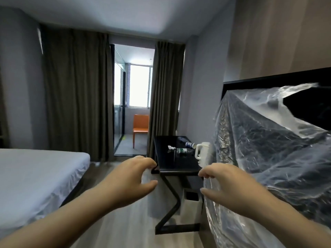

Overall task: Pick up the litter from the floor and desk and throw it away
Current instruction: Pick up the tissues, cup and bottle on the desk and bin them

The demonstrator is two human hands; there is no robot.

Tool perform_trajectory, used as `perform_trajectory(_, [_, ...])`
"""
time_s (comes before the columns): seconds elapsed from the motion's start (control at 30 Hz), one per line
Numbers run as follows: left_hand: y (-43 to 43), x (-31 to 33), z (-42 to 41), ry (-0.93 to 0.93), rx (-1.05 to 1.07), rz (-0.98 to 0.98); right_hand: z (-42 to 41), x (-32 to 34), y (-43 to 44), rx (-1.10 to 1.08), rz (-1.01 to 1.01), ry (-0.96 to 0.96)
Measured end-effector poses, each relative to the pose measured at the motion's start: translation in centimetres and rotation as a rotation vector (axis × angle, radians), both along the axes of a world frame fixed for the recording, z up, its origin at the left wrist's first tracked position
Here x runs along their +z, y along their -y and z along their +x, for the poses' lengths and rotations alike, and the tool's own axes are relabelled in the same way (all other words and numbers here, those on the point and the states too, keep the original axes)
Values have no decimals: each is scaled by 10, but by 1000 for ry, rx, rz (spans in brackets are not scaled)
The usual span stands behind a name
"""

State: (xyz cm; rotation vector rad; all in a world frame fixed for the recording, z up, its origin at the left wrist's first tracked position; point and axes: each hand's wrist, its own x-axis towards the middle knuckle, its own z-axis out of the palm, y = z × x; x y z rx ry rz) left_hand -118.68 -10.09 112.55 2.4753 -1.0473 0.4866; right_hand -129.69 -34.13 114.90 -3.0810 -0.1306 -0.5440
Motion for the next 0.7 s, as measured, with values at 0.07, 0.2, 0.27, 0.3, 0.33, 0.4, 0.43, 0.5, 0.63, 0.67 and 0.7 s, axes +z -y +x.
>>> perform_trajectory(0.07, [14,2,39,-21,0,8,37,-1,18,-11,3,-3])
perform_trajectory(0.2, [42,-4,115,-39,-4,31,110,-3,51,-18,-3,-17])
perform_trajectory(0.27, [50,-12,155,-69,-6,37,151,-5,62,-20,0,-21])
perform_trajectory(0.3, [52,-16,175,-88,-1,39,171,-7,64,-22,14,-33])
perform_trajectory(0.33, [52,-21,195,-104,5,40,192,-10,65,-20,27,-48])
perform_trajectory(0.4, [50,-30,236,-115,13,47,234,-19,65,-6,44,-67])
perform_trajectory(0.43, [48,-34,259,-121,16,50,256,-25,64,-2,52,-77])
perform_trajectory(0.5, [42,-42,304,-134,16,48,299,-34,60,-5,66,-96])
perform_trajectory(0.63, [30,-57,398,-138,6,62,384,-50,49,-57,95,-126])
perform_trajectory(0.67, [27,-58,422,-138,-4,67,405,-52,46,-71,104,-131])
perform_trajectory(0.7, [24,-58,445,-142,-14,74,424,-54,43,-87,109,-140])
